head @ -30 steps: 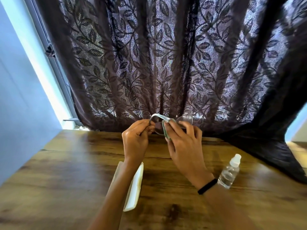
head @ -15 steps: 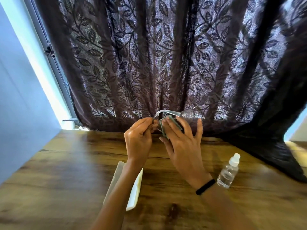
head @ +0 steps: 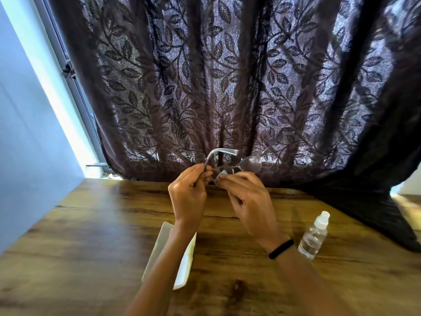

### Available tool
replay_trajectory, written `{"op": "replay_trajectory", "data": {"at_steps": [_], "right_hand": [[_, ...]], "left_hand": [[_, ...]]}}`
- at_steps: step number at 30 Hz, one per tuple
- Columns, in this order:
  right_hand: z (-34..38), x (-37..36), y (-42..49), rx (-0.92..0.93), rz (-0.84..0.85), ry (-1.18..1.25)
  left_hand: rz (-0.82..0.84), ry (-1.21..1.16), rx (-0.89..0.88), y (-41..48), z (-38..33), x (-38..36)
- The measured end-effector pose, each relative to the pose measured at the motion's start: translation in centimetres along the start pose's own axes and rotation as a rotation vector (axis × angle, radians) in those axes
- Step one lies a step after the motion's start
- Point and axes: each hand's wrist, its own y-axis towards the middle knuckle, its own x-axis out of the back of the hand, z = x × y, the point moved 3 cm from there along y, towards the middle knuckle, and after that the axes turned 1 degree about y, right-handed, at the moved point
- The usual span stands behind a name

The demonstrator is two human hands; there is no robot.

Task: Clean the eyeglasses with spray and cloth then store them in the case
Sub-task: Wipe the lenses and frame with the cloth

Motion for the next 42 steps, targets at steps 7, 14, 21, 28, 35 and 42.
{"op": "replay_trajectory", "data": {"at_steps": [7, 14, 21, 28, 35, 42], "right_hand": [[-3.0, 2.3, -0.5, -0.176, -0.207, 0.016], [-5.2, 1.7, 0.9, -0.221, -0.028, -0.098], [-4.4, 0.8, 0.5, -0.103, 0.043, -0.052], [-5.4, 2.0, 0.6, -0.157, -0.054, -0.190], [-5.2, 2.0, 1.0, -0.168, -0.032, -0.142], [-4.3, 1.7, 1.1, -0.144, -0.065, 0.079]], "left_hand": [[0.016, -0.008, 0.001, 0.4, 0.5, 0.8], [0.029, -0.066, 0.012, 0.4, -0.1, 0.5], [0.011, -0.087, 0.036, 0.8, 0.0, 1.0], [0.003, -0.099, 0.012, 0.7, -0.4, 1.1], [0.003, -0.135, 0.010, 0.9, -0.4, 0.9], [-0.012, -0.173, 0.032, 0.9, -0.7, 0.7]]}}
